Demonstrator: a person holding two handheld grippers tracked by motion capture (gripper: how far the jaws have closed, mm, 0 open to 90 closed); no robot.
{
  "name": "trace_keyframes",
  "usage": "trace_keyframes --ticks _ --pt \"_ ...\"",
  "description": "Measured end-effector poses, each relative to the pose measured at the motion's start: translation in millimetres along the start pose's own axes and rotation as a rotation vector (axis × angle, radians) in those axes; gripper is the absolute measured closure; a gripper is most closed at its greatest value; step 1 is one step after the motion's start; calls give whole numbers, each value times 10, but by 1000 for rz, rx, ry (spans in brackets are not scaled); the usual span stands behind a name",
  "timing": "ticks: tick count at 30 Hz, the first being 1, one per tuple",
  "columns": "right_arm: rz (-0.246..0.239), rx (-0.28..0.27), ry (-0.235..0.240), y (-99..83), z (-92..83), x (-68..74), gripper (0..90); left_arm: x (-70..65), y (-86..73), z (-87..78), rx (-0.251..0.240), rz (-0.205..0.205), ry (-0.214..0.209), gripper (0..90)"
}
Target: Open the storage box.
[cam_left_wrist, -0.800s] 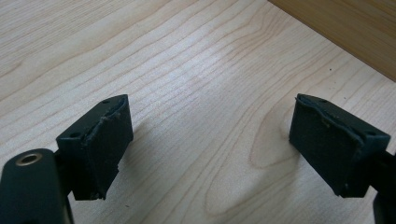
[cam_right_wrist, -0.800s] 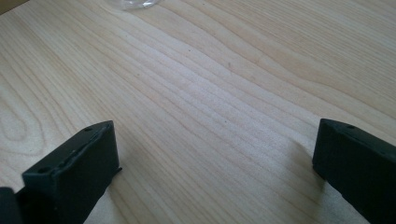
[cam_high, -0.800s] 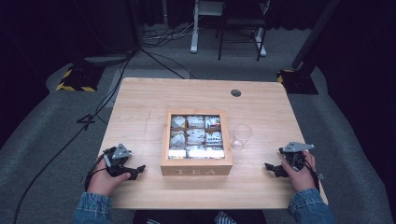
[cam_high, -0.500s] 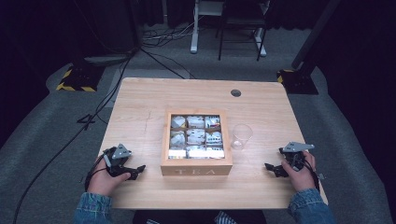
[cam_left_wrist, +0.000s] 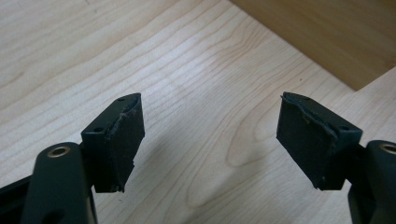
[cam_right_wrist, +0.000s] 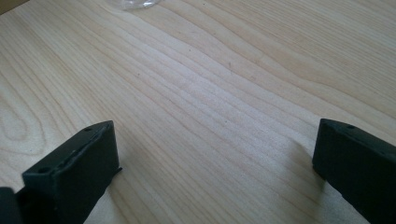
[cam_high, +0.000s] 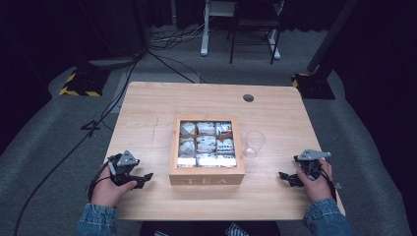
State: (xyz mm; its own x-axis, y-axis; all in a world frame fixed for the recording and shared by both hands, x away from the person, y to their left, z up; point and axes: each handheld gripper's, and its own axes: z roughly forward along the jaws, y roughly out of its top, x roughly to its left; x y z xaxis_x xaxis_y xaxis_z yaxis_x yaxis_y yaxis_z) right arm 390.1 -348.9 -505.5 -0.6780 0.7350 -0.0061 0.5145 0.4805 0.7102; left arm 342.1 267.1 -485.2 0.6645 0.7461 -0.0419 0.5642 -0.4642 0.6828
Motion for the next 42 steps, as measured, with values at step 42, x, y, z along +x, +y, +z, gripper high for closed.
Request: trace_keyframes --ticks 42 --pt "0 0 0 0 0 -1 4 -855 479 -46 -89 84 -80 254"
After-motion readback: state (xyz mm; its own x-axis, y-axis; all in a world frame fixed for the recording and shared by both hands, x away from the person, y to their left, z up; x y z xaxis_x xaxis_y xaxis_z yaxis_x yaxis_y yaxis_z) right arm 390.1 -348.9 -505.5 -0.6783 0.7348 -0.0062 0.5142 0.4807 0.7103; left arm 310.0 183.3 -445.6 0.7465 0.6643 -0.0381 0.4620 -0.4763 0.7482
